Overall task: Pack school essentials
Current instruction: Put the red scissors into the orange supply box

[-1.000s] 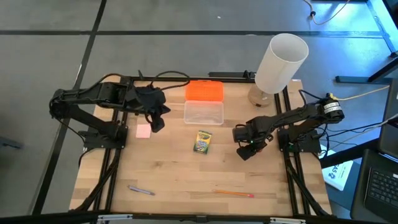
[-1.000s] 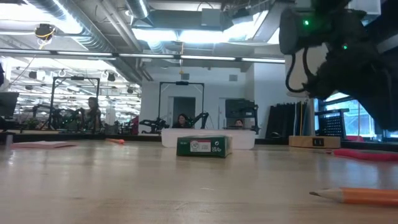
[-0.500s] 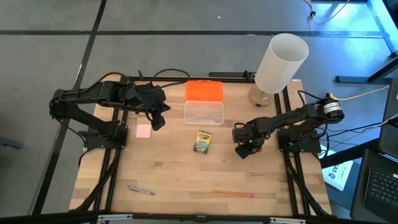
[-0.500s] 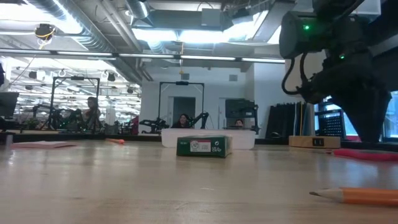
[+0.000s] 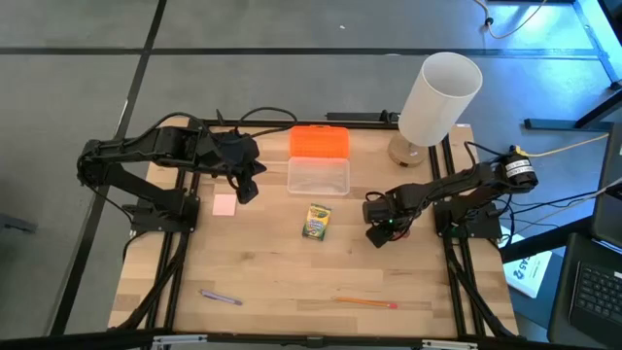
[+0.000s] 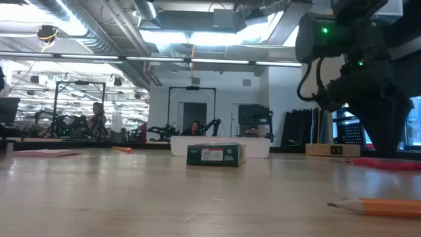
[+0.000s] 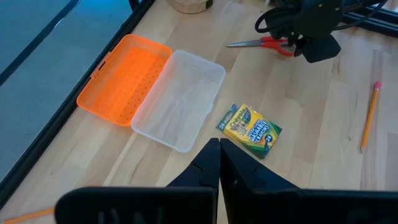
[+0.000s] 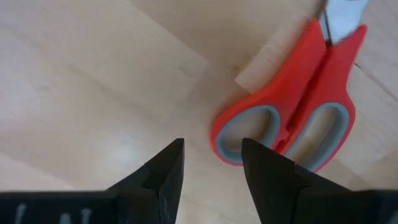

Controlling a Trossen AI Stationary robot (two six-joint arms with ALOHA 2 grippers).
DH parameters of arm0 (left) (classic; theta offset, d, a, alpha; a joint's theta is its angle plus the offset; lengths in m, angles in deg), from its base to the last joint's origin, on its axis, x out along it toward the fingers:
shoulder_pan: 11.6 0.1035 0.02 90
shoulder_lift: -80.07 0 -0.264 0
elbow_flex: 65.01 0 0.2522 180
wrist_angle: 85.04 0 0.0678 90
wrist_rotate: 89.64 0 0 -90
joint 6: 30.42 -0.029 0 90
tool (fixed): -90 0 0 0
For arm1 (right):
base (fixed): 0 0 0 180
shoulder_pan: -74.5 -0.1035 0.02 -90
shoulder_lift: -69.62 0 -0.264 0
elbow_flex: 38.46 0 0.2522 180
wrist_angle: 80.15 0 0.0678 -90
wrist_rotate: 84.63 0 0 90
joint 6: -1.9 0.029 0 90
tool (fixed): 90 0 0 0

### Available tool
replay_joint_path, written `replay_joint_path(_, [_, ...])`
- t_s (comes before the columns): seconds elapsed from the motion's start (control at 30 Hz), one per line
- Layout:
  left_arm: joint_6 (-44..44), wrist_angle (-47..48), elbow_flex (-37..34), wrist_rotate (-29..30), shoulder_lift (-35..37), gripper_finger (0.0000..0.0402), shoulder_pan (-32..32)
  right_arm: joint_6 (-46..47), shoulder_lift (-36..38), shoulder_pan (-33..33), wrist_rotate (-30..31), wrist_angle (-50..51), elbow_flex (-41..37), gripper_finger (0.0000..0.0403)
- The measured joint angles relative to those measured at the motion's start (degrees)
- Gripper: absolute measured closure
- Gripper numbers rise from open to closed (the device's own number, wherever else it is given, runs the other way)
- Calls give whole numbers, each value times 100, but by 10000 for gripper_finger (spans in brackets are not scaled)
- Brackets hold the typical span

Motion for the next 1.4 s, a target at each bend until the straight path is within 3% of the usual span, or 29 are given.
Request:
replay_joint_path(0.53, [0,-2,-2,2,0,401,-17,-113,24,1,-22,-853,-618,242])
replay_joint_path(0.67, [0,-4,-2,0,0,401,-17,-162,22,2,-2,-829,-628,270])
replay_joint_path(1.0, [57,-4,-2,-4,0,401,-17,-6,17,4,49,-756,-639,382])
replay_joint_path(1.4, [56,-7,-2,-2,0,401,-17,-11,13,0,67,-753,-632,380])
